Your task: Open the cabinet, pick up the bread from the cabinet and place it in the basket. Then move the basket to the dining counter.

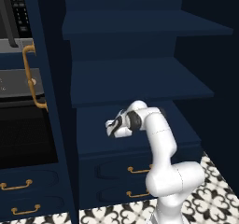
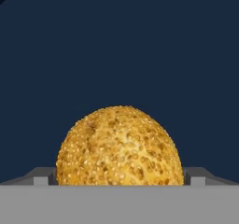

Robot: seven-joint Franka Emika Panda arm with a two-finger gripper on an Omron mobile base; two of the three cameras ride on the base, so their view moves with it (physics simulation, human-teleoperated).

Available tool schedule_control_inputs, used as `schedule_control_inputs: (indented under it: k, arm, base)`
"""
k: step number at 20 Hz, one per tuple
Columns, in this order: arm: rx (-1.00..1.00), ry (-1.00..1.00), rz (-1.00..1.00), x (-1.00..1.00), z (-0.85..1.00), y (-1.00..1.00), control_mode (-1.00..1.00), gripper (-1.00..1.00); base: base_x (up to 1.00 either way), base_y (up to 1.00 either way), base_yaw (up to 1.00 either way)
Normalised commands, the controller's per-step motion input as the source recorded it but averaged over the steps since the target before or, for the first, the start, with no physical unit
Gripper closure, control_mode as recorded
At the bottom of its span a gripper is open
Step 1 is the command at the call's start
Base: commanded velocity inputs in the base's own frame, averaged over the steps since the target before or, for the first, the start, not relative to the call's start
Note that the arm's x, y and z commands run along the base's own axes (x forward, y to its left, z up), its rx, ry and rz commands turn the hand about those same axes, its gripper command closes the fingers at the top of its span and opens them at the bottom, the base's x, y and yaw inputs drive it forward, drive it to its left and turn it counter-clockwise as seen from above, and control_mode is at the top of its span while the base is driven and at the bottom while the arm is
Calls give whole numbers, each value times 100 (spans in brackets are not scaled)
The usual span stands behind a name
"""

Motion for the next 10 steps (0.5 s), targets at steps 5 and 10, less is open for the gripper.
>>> schedule_control_inputs:
  k: [5,10]
  arm:
    - [0,-3,0,-68,0,-5,-100,100]
    - [0,0,0,-69,-10,-4,-100,100]
  base:
    - [0,0,0]
    - [0,0,0]
